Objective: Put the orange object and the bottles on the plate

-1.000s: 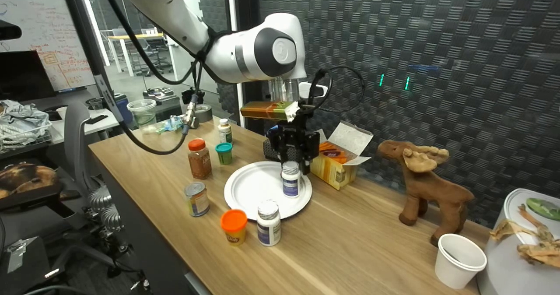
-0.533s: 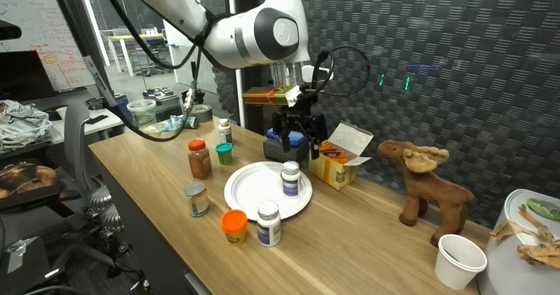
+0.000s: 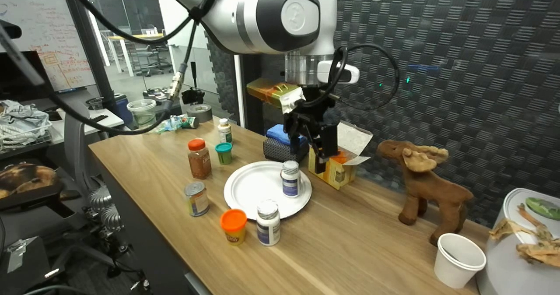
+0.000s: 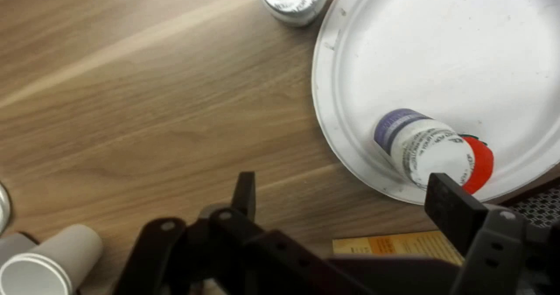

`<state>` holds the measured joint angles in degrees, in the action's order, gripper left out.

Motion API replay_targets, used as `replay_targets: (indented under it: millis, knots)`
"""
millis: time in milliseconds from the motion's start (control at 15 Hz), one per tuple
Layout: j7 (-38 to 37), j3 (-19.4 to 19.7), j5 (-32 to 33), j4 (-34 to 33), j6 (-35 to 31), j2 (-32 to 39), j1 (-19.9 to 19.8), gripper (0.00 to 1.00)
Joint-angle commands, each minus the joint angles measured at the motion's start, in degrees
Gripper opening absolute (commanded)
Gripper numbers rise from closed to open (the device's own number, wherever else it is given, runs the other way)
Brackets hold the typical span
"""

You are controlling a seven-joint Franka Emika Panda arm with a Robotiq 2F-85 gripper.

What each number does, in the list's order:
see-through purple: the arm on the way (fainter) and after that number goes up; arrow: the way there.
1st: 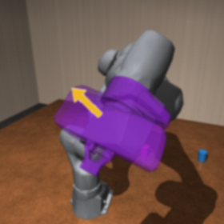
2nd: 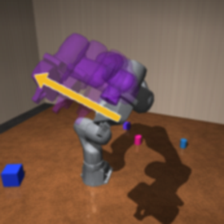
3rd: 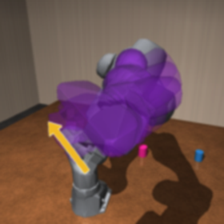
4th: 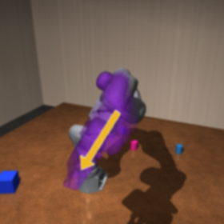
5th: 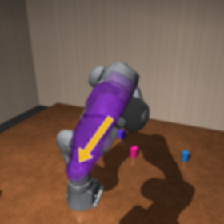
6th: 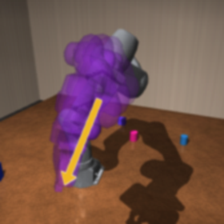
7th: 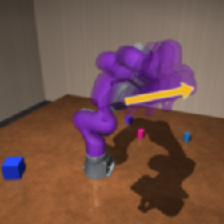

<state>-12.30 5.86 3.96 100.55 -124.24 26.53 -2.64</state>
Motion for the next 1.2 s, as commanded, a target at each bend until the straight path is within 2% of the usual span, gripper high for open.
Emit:
replay_targets:
  millis: [0, 333, 1133]
  knots:
    - [-0.71, 0.54, -3.46, 6.49, -2.60, -4.36, -2.02, 1.00]
    - [-3.29, 1.24, -3.80, 10.21, -5.85, -3.74, -2.11, 1.00]
    - [-6.00, 1.07, -4.29, 17.02, -6.38, -5.86, -1.42, 1.00]
